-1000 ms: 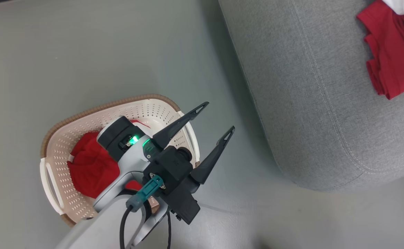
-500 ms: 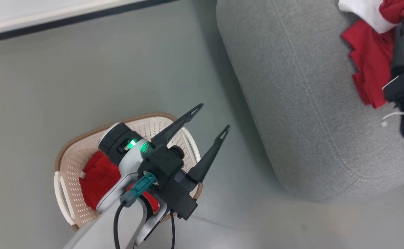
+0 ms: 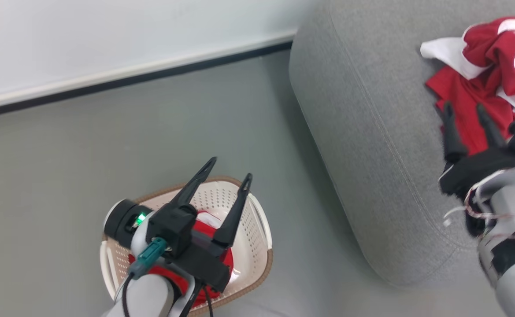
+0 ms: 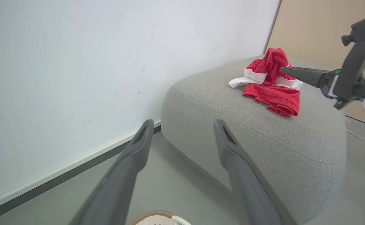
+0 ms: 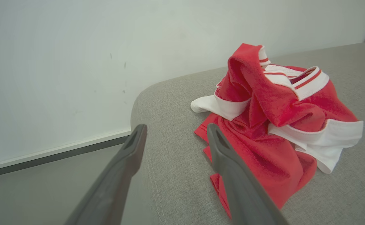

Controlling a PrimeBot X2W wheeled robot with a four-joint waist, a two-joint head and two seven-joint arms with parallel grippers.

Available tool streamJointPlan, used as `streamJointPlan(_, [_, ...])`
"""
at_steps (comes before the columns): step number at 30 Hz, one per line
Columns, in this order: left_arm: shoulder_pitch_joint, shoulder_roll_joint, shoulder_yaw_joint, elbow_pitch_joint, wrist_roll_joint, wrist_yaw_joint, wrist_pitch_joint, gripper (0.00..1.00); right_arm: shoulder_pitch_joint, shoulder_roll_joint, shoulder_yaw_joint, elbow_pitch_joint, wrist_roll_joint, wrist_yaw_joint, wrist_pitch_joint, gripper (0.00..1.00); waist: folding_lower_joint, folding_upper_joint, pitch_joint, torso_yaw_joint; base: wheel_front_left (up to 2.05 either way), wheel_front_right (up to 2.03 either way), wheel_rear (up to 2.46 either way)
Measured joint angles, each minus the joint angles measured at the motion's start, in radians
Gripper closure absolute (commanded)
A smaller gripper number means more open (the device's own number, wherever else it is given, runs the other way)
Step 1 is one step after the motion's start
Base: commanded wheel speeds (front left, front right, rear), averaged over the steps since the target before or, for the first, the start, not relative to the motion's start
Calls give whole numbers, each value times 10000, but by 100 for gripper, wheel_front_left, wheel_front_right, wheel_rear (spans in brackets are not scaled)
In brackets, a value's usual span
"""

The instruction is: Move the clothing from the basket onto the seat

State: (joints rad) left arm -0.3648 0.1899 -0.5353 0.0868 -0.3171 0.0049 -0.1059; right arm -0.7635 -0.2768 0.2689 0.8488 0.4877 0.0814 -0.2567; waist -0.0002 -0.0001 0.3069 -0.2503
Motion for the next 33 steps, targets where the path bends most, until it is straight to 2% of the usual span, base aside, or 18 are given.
streamJointPlan(12, [1041,247,1101,244,-401,851,-155,0,1778,410,309,-2029,-489,-320,2,0,1,0,-1087,628,0,0,0])
streamJointPlan(24, [1881,303,2293,280,-583,1106,-205,0,2832,502,556,-3591,-518,-389,6,0,1,-1,-1760,1080,0,0,0])
streamJointPlan(33, [2501,234,3181,255,-552,1195,-337,0,3516,431,744,-4426,-573,-648,422,0,1,-1,-2065,1371,0,0,0])
